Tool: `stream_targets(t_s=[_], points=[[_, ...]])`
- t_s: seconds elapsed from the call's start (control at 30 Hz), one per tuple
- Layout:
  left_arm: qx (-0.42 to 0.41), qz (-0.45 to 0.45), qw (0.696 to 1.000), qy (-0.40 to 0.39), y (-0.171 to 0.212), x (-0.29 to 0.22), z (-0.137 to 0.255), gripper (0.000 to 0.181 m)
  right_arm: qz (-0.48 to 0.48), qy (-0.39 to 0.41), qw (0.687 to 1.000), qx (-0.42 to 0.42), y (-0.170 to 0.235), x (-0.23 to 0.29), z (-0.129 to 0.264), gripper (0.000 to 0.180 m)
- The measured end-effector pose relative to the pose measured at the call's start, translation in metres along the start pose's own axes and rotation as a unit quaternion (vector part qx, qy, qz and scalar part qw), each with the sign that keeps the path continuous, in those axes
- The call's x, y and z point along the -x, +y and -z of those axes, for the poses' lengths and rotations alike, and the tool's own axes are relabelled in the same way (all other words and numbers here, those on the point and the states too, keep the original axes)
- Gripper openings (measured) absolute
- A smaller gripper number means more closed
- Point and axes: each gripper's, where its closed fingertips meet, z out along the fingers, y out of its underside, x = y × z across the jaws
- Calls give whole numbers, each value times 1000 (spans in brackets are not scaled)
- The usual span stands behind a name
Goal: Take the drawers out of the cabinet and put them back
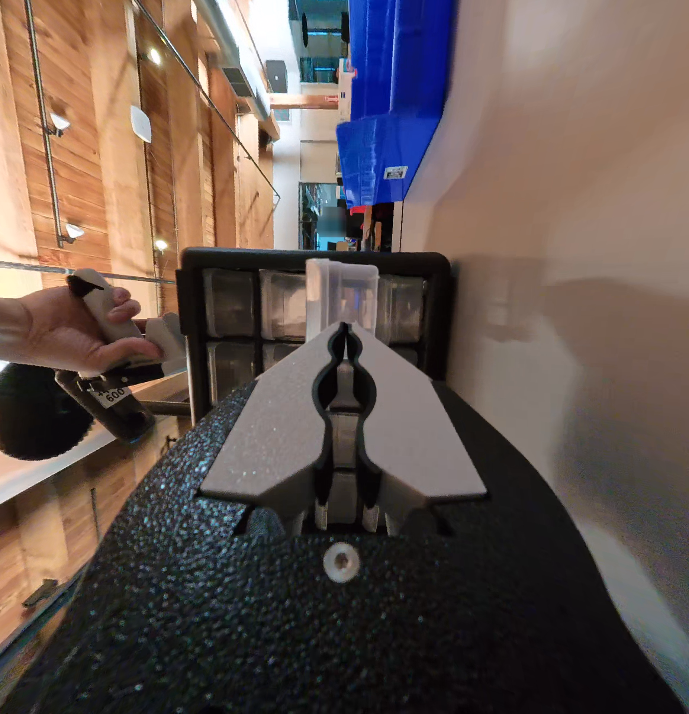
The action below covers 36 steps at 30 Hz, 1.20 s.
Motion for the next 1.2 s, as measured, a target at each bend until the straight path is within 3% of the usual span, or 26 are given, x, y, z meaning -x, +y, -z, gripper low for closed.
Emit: stream_targets(t_s=[0.73, 1.2], points=[[81, -14, 997, 0, 43, 6, -86, 0, 1, -1, 1000, 0, 0, 0, 0, 0], [80, 18, 997, 9, 44, 9, -87, 0, 1, 6, 1000, 4, 0, 0, 0, 0]])
